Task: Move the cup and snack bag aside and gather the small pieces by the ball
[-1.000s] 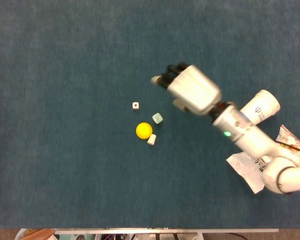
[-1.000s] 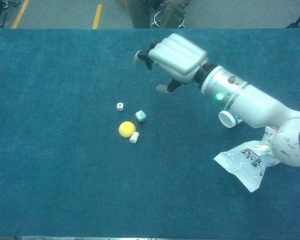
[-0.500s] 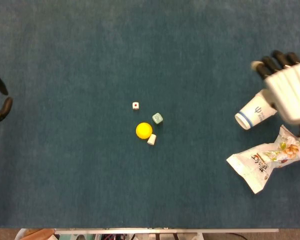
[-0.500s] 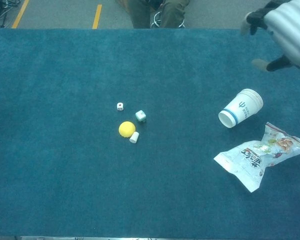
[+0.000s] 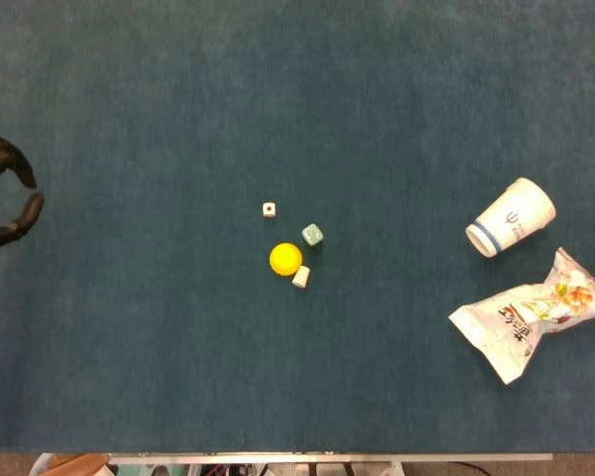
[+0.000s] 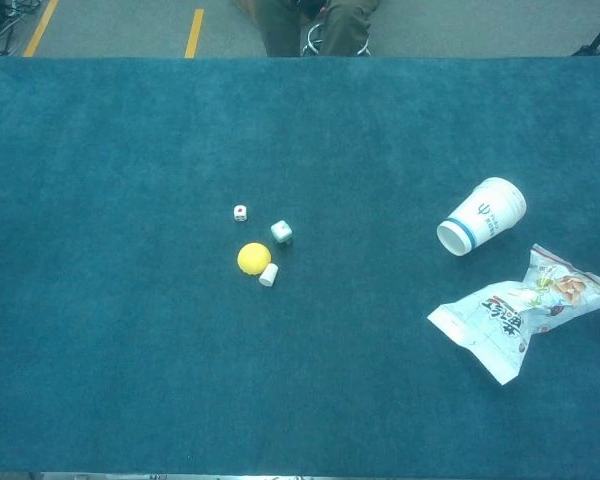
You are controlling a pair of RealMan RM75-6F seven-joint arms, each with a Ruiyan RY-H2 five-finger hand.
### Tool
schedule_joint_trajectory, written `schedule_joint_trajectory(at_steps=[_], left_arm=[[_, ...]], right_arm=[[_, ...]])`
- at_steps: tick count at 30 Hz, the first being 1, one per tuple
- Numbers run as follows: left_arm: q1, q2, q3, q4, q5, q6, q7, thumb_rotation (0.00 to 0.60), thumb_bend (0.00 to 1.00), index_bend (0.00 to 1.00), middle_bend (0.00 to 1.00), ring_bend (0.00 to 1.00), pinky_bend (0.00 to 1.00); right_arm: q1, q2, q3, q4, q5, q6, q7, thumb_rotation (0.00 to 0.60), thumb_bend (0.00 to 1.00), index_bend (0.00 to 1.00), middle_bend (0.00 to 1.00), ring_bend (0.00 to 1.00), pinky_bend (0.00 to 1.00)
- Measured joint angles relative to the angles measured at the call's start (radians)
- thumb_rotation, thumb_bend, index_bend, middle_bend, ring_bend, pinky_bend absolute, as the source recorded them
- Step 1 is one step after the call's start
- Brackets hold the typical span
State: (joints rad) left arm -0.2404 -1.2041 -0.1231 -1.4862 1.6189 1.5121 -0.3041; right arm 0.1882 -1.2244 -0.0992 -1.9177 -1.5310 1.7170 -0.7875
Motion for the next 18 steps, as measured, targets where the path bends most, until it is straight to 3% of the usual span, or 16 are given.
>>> schedule_joint_trajectory(at_steps=[10,18], left_arm=[[0.032,0.007,0.019,0.007,-0.026,0.029,-0.008,0.6,0.31,0.55,0.49,0.34,0.5],[0.036,-0.017,0.032,0.033,-0.059,-0.001,-0.017,0.6,0.31,0.55,0.49,0.34,0.5]], right_arm=[[-0.079,-0.017,0.045,0.063,-0.008,0.048,0.066,0.6,0.17,0.43,0.43,0.32,0.41],[-0.088,-0.023,0.089,0.102,0.029,0.004,0.143,0.6,0.17,0.46,0.43,0.32,0.41]])
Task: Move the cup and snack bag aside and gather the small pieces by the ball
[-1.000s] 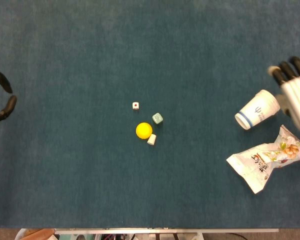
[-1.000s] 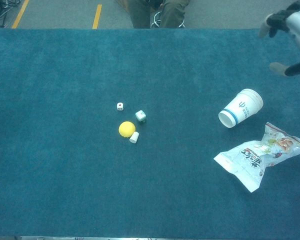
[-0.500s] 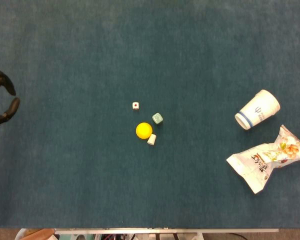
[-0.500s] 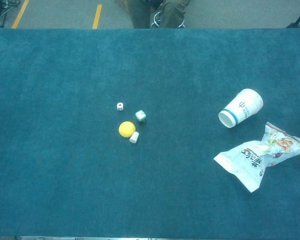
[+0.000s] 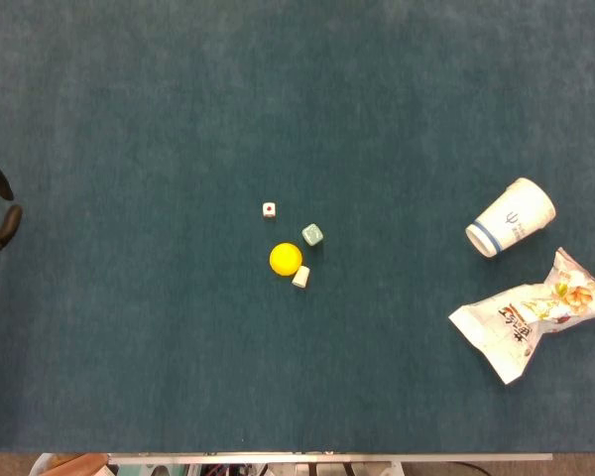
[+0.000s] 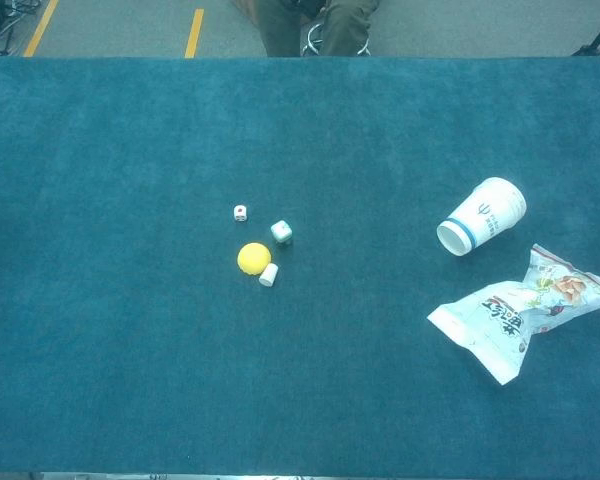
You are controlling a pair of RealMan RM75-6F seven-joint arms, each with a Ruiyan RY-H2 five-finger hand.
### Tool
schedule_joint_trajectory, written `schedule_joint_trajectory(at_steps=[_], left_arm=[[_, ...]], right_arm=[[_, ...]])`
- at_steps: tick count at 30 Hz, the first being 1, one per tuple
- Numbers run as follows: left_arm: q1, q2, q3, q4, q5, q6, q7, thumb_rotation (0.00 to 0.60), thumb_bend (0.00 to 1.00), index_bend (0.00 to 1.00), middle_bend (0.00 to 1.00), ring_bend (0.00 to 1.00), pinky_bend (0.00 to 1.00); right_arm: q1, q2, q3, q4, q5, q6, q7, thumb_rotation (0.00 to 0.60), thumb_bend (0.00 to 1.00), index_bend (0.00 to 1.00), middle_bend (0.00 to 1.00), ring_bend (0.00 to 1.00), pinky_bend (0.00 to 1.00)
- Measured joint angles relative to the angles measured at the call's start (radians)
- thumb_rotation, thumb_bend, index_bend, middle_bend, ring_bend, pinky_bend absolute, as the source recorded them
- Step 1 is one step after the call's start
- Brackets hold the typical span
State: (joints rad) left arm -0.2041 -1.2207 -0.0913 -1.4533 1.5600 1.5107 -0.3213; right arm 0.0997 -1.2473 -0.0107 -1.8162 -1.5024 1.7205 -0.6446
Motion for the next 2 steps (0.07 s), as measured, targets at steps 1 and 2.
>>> schedule_joint_trajectory(at_steps=[1,2], left_arm=[[0.002,-0.003,0.003,0.001,0.001,0.001,0.001,0.6,0.31,0.55,0.49,0.34,0.5],[0.005,-0.004,0.007,0.002,0.003,0.004,0.004,0.6,0.31,0.55,0.49,0.34,0.5]], right_arm=[[0.0,-0.001,0.003,0.006,0.003,-0.007,0.008,0.6,0.17,0.46,0.43,0.32,0.41],[0.0,-0.003,0.005,0.011,0.005,-0.014,0.017,0.6,0.17,0.46,0.43,0.32,0.41]])
